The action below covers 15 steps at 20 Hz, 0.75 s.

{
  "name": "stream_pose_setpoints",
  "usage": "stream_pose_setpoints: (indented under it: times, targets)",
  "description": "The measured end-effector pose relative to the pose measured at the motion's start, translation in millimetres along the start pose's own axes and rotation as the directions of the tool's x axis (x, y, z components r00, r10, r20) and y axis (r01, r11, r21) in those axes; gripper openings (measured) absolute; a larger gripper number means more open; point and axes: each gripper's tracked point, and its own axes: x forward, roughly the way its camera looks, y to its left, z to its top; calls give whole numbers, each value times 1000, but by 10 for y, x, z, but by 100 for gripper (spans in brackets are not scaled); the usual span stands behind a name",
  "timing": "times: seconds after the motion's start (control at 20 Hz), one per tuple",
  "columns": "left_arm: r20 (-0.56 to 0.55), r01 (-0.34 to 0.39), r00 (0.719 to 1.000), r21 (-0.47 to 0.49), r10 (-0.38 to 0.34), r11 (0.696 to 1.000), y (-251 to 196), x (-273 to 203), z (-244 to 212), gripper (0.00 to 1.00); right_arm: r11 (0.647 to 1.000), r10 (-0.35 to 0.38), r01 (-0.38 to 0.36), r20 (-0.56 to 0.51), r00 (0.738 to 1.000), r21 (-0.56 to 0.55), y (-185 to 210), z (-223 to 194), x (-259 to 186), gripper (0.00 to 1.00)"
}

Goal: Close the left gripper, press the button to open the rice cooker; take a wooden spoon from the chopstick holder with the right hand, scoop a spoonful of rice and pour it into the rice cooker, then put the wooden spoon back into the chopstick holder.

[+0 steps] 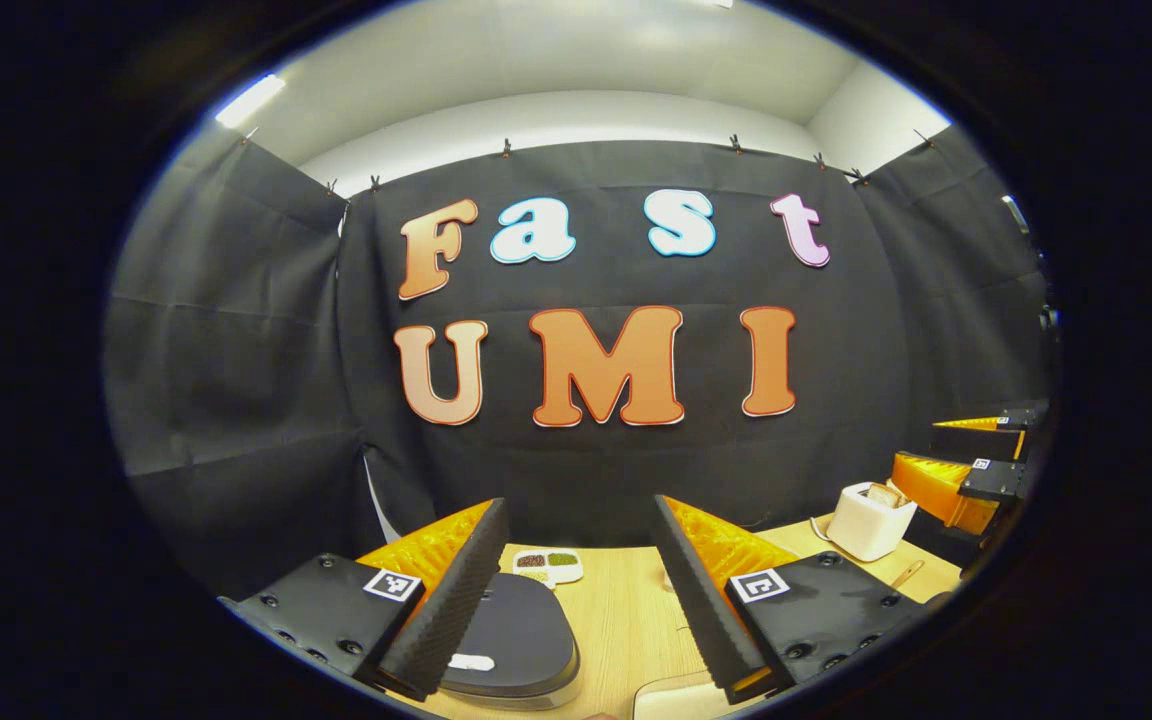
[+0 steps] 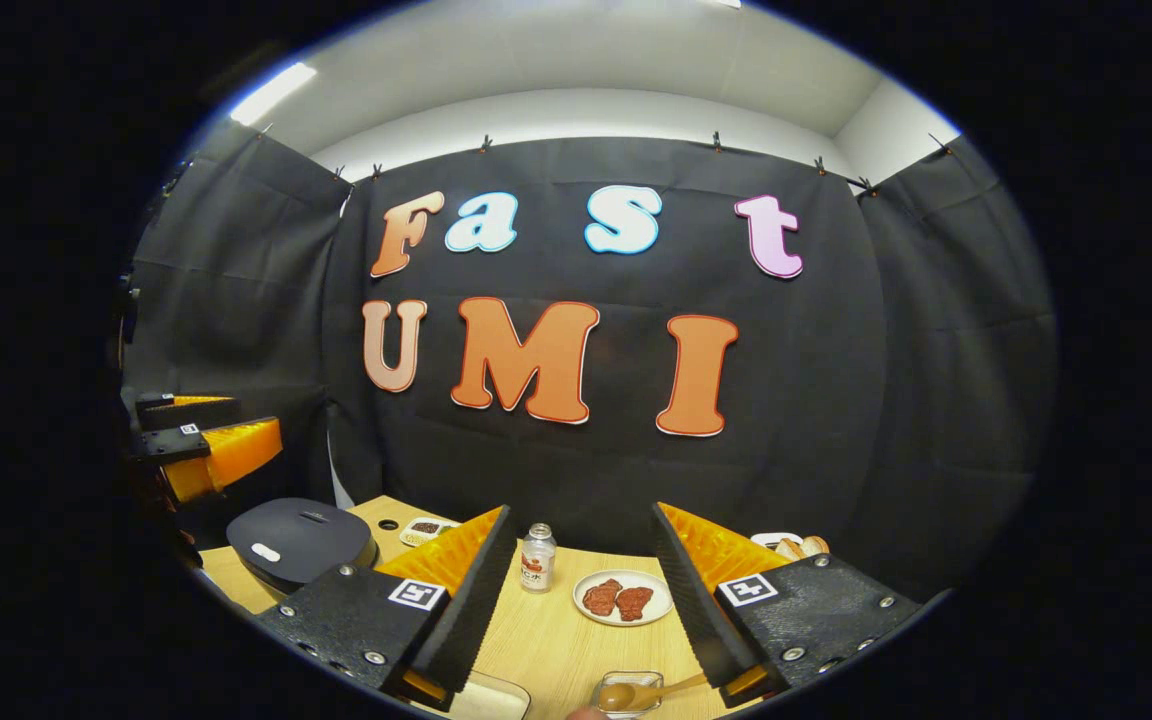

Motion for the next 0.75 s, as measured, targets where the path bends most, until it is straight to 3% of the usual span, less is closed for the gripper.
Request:
stream_pose_setpoints:
  times: [0.2, 0.25, 0.75]
  targets:
    - [47, 1, 999, 7, -2, 1000, -18, -100, 108, 96, 1000, 0, 0, 29, 1000, 1, -33, 41, -38, 89]
    - [53, 4, 999, 13, -4, 1000, -28, -105, 127, 97, 1000, 2, -2, 32, 999, 3, -42, 50, -52, 85]
    - [67, 1, 998, 32, -3, 1000, -72, -162, 221, 97, 999, 26, -27, 38, 999, 27, -57, 46, -92, 86]
